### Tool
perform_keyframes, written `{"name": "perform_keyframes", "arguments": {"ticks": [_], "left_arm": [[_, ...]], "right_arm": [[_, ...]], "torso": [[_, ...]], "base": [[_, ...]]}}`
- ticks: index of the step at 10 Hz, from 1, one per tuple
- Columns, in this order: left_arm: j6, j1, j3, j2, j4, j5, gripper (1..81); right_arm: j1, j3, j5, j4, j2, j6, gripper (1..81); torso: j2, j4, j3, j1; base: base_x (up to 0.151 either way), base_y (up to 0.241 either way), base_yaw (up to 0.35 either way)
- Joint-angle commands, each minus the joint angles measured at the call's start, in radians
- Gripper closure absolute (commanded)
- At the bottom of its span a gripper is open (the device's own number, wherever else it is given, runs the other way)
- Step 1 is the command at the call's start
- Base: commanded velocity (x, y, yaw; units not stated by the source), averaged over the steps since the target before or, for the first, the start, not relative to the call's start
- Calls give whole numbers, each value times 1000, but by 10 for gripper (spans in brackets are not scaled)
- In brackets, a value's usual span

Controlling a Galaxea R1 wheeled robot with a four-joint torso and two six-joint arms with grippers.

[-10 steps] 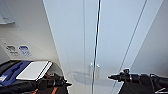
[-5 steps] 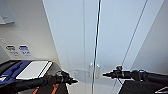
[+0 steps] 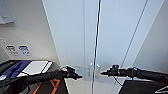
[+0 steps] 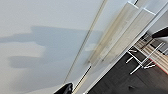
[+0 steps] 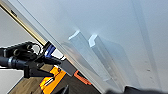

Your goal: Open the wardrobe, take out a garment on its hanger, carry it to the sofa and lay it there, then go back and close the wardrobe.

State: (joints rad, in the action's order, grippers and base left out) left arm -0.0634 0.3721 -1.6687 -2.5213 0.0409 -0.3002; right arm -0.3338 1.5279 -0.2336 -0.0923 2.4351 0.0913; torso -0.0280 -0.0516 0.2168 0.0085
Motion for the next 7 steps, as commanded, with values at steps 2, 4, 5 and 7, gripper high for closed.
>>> {"name": "perform_keyframes", "arguments": {"ticks": [2,4,5,7], "left_arm": [[-12,-166,-26,-34,5,-36,10],[-12,-166,-63,-65,5,-34,10],[-12,-166,-77,-80,5,-33,10],[-12,-166,-109,-114,5,-33,10]], "right_arm": [[180,47,-12,-17,29,2,10],[176,79,9,-3,66,-2,10],[176,89,31,19,95,-2,10],[179,129,30,26,152,-2,10]], "torso": [[0,0,0,0],[0,0,0,0],[0,0,0,0],[0,0,0,0]], "base": [[0,0,0],[0,0,0],[0,0,0],[0,0,0]]}}
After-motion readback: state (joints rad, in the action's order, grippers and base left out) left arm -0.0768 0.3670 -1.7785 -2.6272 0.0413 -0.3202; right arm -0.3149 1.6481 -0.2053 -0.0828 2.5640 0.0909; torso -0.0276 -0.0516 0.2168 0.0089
